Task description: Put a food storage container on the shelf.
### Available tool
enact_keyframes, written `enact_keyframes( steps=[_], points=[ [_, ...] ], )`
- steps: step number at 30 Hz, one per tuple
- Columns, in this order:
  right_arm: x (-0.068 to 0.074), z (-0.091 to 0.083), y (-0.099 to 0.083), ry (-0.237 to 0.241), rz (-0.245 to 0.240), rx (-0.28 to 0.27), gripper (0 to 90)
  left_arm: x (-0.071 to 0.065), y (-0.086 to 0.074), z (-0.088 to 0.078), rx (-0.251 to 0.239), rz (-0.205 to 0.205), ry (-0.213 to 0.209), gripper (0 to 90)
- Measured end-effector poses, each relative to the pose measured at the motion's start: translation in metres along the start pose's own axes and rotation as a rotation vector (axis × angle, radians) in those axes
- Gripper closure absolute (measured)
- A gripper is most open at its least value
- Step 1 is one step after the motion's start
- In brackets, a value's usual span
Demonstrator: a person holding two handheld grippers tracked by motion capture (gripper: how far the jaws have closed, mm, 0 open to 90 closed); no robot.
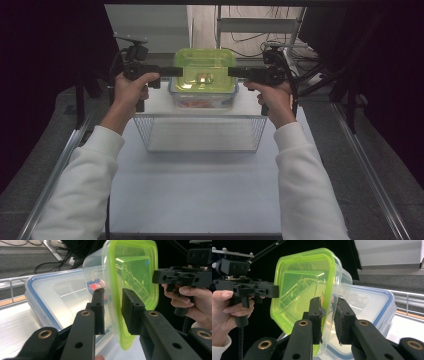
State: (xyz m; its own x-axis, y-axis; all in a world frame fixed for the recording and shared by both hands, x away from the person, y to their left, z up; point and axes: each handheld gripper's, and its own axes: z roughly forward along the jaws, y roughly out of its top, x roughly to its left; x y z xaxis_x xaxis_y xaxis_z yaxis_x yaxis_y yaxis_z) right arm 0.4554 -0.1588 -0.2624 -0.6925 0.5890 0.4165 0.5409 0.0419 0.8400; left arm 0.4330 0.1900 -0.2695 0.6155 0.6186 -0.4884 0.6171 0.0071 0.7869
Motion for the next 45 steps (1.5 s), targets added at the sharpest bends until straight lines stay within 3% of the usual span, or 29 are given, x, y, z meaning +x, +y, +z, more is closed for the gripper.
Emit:
enact_keyframes(
  steps=[12, 20, 25, 29, 31, 33, 38, 45],
  points=[
    [-0.010, 0.011, -0.001, -0.019, 0.048, -0.030, 66.3, 0.005, 0.001, 0.008, -0.019, -0.013, 0.028, 62.8],
    [-0.019, 0.018, 0.000, -0.024, 0.093, -0.076, 65.4, 0.012, 0.003, 0.013, -0.041, -0.039, 0.030, 62.7],
    [-0.021, 0.021, 0.000, -0.019, 0.099, -0.080, 64.0, 0.016, 0.005, 0.014, -0.055, -0.045, 0.042, 62.0],
    [-0.018, 0.021, 0.001, -0.047, 0.077, -0.068, 59.9, 0.018, 0.006, 0.016, -0.056, -0.042, 0.048, 59.3],
    [-0.018, 0.020, 0.001, -0.055, 0.074, -0.063, 57.1, 0.019, 0.006, 0.017, -0.063, -0.046, 0.054, 55.9],
    [-0.018, 0.020, 0.001, -0.061, 0.075, -0.066, 53.2, 0.020, 0.007, 0.015, -0.076, -0.054, 0.057, 46.9],
    [-0.018, 0.012, 0.002, -0.033, 0.081, -0.087, 46.4, 0.020, 0.009, 0.008, -0.110, -0.053, 0.060, 32.6],
    [-0.014, 0.003, -0.001, -0.026, 0.069, -0.084, 44.9, 0.011, 0.006, -0.004, -0.089, -0.004, 0.069, 31.7]
  ],
)
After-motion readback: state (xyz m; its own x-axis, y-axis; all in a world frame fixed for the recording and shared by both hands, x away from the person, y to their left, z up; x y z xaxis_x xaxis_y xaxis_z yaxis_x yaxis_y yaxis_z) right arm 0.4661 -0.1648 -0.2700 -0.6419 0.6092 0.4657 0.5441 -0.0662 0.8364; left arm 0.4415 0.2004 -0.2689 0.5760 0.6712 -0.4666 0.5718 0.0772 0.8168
